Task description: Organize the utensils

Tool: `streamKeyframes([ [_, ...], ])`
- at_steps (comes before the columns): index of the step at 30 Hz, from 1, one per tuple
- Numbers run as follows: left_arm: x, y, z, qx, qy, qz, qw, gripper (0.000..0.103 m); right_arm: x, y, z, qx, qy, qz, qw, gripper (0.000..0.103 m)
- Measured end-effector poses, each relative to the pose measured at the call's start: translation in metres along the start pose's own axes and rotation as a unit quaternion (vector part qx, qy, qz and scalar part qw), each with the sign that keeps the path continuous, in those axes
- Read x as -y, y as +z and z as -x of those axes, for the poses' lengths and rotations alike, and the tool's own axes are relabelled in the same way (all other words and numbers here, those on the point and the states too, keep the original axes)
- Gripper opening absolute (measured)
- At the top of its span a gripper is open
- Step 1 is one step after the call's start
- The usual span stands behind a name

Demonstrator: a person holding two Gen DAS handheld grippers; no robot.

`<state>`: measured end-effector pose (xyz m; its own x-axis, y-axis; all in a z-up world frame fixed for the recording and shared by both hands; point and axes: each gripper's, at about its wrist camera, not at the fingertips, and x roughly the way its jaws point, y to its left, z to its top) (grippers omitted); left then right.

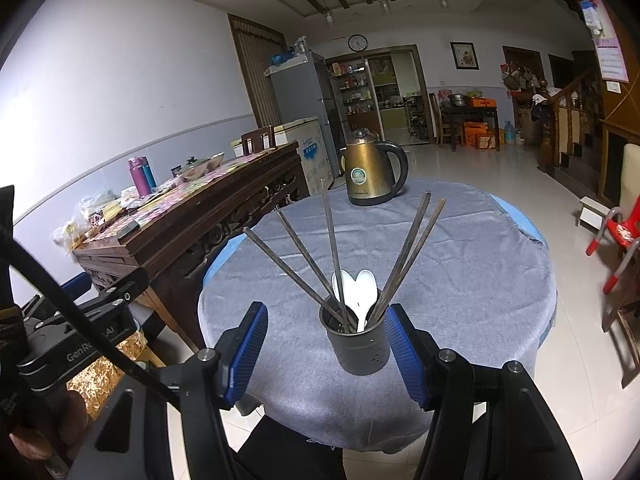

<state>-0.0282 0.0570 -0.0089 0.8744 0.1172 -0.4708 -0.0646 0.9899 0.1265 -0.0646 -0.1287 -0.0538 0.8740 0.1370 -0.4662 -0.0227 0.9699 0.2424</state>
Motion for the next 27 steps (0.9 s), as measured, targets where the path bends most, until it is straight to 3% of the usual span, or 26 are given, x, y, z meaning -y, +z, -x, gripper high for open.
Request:
streamKeyframes([
  [27,0.006,0.001,0.010,0.009,-0.003,-0.010,0.9999,0.087,0.008,0.001,-0.005,-0.009,0.000,-0.016,1.000,0.065],
])
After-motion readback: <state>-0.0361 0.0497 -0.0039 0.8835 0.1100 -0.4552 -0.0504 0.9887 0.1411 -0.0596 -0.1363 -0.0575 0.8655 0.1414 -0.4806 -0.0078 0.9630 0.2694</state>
